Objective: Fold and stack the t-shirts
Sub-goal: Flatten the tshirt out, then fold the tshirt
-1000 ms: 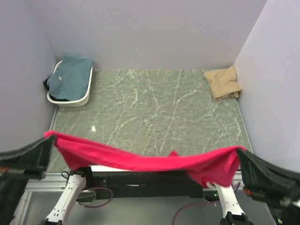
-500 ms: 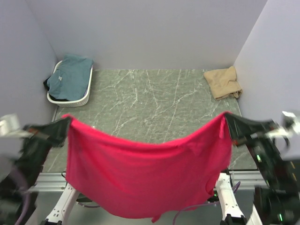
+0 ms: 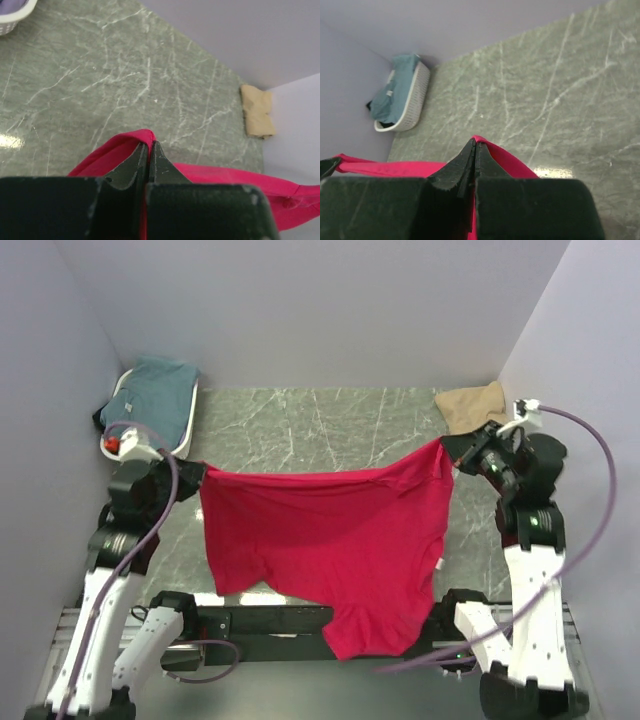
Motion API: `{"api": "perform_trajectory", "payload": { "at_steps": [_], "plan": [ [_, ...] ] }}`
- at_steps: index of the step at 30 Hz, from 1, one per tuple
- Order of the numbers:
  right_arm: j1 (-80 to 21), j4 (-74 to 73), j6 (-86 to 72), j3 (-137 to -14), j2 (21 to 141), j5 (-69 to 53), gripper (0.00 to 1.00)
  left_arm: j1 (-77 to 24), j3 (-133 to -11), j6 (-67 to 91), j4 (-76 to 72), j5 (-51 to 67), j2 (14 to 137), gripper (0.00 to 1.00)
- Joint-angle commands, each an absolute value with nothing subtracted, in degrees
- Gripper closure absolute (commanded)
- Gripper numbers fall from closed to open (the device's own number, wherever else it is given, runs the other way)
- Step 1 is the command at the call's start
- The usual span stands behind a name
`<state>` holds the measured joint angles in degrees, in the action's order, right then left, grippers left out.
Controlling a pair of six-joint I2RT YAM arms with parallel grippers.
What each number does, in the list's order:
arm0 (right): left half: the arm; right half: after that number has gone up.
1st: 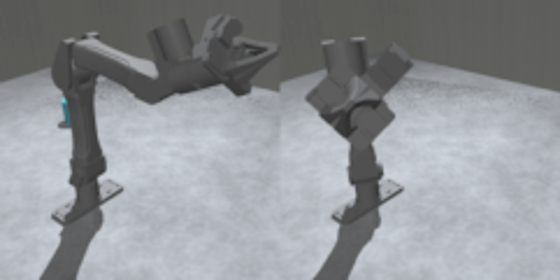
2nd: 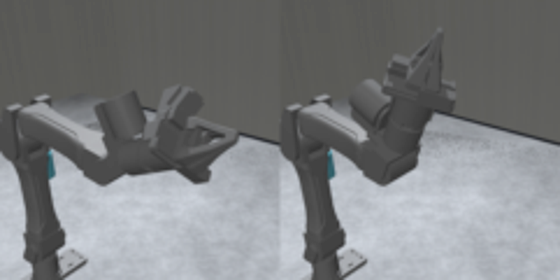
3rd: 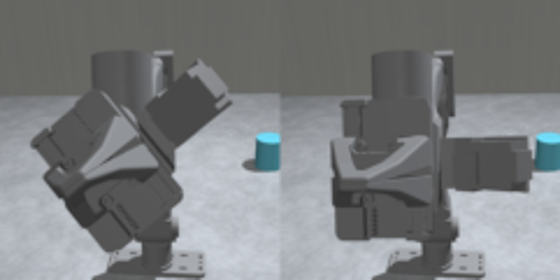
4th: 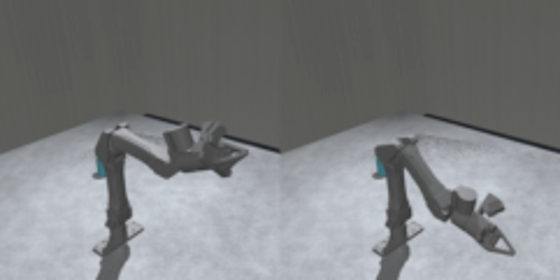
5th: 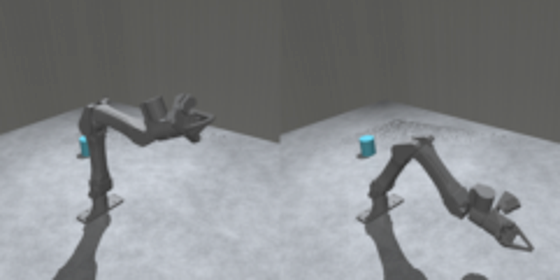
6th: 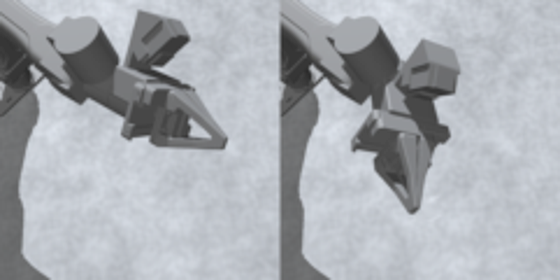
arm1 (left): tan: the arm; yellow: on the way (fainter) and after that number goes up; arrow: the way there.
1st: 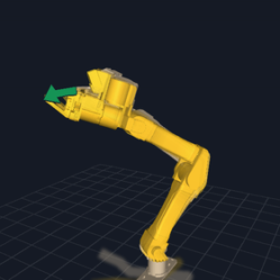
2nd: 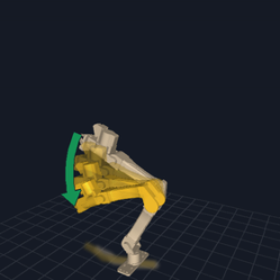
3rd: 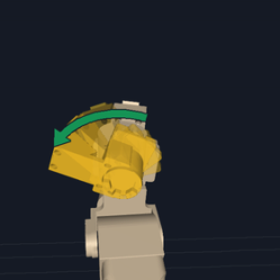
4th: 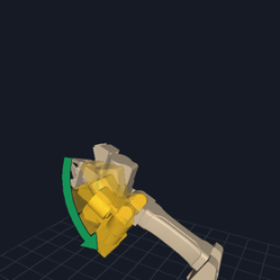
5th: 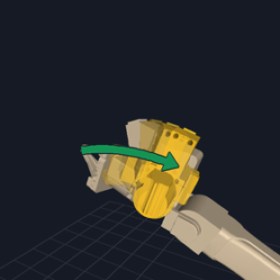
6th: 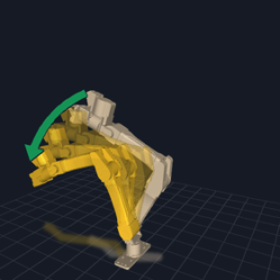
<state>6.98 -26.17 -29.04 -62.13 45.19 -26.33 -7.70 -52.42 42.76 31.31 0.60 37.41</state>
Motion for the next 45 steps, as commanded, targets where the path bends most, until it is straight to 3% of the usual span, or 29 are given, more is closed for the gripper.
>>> {"api": "perform_trajectory", "payload": {
  "at_steps": [1,10,20,25,31,37,45],
  "plan": [
    [6.77,-13.46,-30.41,-60.73,51.84,-25.49,1.0,-7.73,-50.98,42.98,15.76,-0.62,45.86,0.99],
    [6.42,-5.36,-31.55,-67.84,74.95,-27.68,1.0,-7.82,-55.01,41.22,2.73,-3.61,70.11,0.99],
    [5.36,-8.95,-31.2,-94.63,105.18,-31.99,1.0,-7.73,-75.66,38.06,-1.67,-2.29,103.93,0.99],
    [4.75,-13.27,-30.94,-105.62,116.25,-33.13,1.0,-7.56,-84.02,38.06,-2.37,-3.07,113.01,0.99],
    [4.22,-15.47,-30.24,-103.38,116.64,-33.93,1.0,-6.94,-87.55,37.44,1.85,-4.92,116.99,0.98],
    [3.96,-17.22,-27.95,-91.44,107.95,-31.74,1.0,-6.77,-77.79,37.88,0.35,-5.62,110.31,0.85],
    [3.96,-22.23,-24.79,-81.66,100.29,-27.16,1.0,-6.86,-71.2,37.79,1.32,-4.66,105.65,0.74]
  ]
}}
